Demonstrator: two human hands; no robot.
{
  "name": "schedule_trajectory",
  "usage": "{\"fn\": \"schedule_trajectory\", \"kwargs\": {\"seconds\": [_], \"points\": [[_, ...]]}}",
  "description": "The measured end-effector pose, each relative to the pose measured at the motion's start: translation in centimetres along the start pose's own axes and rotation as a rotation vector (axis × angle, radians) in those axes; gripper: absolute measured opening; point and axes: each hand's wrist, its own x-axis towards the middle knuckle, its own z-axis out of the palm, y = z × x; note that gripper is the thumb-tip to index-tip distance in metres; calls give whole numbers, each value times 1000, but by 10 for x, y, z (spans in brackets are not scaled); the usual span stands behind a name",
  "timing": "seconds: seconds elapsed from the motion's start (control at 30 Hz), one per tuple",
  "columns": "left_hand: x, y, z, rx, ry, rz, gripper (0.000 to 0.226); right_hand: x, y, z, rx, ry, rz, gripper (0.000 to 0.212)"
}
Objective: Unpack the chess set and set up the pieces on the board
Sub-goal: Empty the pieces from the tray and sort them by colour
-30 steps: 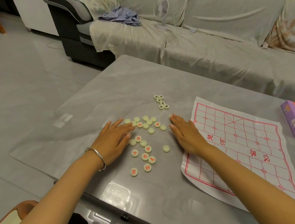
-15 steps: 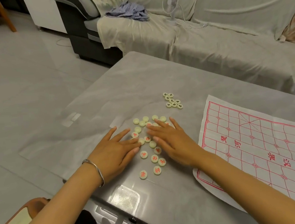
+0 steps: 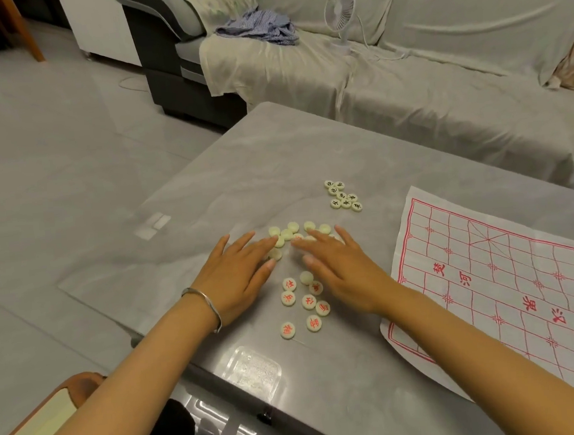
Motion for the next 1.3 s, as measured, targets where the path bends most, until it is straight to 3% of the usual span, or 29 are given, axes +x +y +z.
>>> {"fn": "schedule_trajectory", "kwargs": {"seconds": [0.27,0.43,0.73,0.9,1.1,1.3], "points": [[0,-6,-3,14,25,-72,81,13,9,8,-1,-39,96,47],[-14,-8,-10,-142,46,-136,49,-23,15,2,80,-16,108,45],[-32,22,-2,-394,-58,31,42,-53,16,0,272,-119,223,46],[-17,28,4,-266,37,76,47,-36,34,-10,245,84,229,50],[-1,43,11,-24,-50,178,76,-21,38,-5,76,49,228,52],[7,42,12,106,-38,156,74,-47,23,-5,25,52,123,47]]}}
